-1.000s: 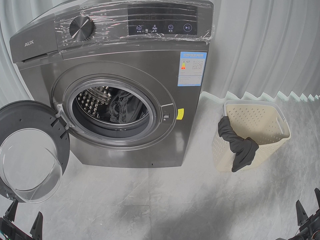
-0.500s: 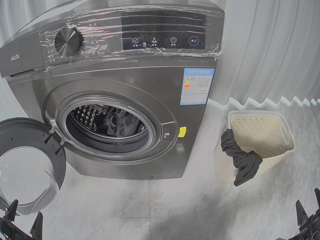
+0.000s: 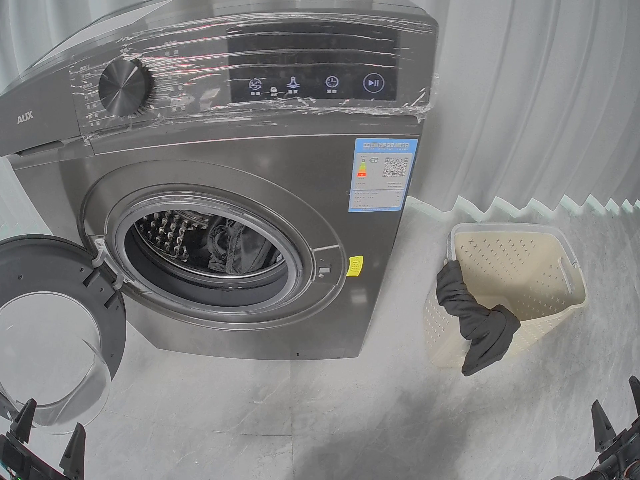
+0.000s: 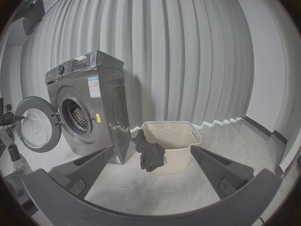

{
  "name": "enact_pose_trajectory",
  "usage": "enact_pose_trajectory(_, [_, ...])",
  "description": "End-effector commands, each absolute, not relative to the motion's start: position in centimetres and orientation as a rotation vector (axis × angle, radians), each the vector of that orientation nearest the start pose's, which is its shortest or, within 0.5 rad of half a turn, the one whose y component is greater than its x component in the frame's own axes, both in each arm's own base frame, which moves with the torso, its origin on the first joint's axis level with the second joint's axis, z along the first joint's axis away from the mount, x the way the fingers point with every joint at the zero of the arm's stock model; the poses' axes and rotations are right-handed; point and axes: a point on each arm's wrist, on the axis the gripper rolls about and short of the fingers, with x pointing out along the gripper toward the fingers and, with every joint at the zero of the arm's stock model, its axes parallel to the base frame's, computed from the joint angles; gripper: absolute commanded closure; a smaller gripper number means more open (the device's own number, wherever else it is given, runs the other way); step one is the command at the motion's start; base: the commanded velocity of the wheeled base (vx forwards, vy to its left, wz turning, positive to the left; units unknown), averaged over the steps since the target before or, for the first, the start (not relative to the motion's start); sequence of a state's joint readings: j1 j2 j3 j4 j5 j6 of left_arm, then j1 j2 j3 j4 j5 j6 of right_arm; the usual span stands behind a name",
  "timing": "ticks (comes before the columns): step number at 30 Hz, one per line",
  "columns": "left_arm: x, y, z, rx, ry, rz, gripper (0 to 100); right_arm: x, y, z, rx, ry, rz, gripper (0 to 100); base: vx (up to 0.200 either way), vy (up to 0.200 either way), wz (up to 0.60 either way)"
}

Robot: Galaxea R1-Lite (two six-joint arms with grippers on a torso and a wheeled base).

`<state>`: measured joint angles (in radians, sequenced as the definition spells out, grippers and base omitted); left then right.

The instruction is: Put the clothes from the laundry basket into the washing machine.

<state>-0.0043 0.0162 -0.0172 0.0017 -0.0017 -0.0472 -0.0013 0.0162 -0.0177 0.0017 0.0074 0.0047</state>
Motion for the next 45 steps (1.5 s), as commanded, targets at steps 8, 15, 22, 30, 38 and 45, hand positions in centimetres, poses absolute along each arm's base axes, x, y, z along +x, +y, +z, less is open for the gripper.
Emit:
enact_pose_trajectory(8, [-2.28, 0.01, 7.62, -0.048, 0.002, -0.006, 0, -2.29, 0.02, 7.57, 0.005, 0.0, 0.006, 0, 0.0, -0.2, 0.0])
enact_pose_trajectory(15, [-2.27, 0.0, 7.58, -0.048, 0.003, -0.008, 0, -2.29, 0.02, 7.57, 0.005, 0.0, 0.006, 0, 0.0, -0.2, 0.0])
enact_pose_trajectory(22, [-2.28, 0.0, 7.62, -0.046, 0.002, -0.008, 0, -2.29, 0.02, 7.57, 0.005, 0.0, 0.006, 0, 0.0, 0.0, 0.0])
enact_pose_trajectory(30, [-2.28, 0.01, 7.62, -0.048, 0.002, -0.006, 0, -2.29, 0.02, 7.57, 0.005, 0.0, 0.005, 0, 0.0, -0.1, 0.0])
enact_pose_trajectory(38, [-2.28, 0.01, 7.62, -0.049, 0.002, -0.006, 0, -2.29, 0.02, 7.57, 0.005, 0.0, 0.006, 0, 0.0, -0.2, 0.0])
enact_pose_trajectory(45, [-2.28, 0.01, 7.62, -0.048, 0.002, -0.006, 0, -2.29, 0.02, 7.57, 0.005, 0.0, 0.006, 0, 0.0, -0.2, 0.0])
